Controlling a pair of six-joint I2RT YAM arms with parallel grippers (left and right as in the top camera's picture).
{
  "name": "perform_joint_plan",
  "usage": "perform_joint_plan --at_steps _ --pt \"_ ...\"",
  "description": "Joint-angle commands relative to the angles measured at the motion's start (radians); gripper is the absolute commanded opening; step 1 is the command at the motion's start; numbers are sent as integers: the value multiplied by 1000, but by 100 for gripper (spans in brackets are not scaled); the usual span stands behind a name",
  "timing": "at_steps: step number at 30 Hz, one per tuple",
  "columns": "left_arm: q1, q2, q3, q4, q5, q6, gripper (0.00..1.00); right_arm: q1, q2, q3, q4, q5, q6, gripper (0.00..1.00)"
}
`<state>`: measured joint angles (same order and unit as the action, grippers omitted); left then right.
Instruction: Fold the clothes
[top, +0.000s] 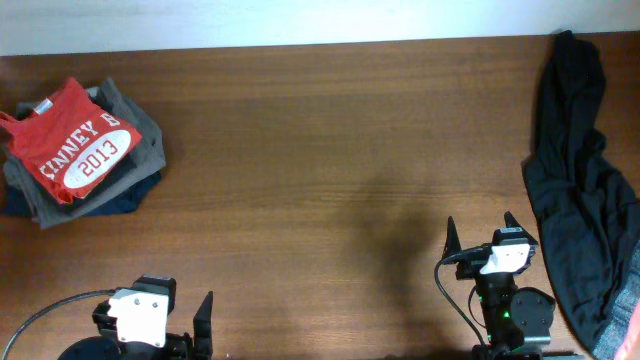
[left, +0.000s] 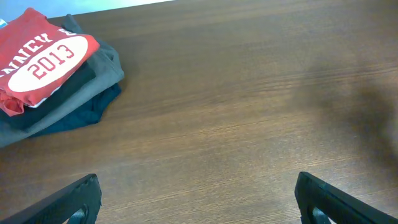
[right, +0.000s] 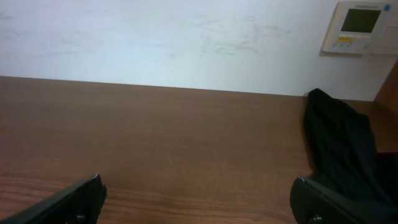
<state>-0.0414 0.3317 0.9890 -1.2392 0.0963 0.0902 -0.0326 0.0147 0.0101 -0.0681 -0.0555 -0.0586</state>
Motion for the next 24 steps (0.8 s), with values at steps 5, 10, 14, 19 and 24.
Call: perform_joint_plan --at_steps 5,10,14,19,24 --pt "-5 -3 -3 0 -7 16 99 5 -8 -5 -7 12 -5 99" --pt "-5 -3 -3 0 -7 16 99 5 -8 -5 -7 12 -5 99" --pt "-5 -3 -3 0 -7 16 99 5 -8 -5 -7 12 -5 99" --pt "-5 -3 -3 0 -7 16 99 5 -8 -5 -7 12 -5 99" --pt "-5 -4 -26 22 -7 16 99 5 -8 -5 -7 12 -5 99"
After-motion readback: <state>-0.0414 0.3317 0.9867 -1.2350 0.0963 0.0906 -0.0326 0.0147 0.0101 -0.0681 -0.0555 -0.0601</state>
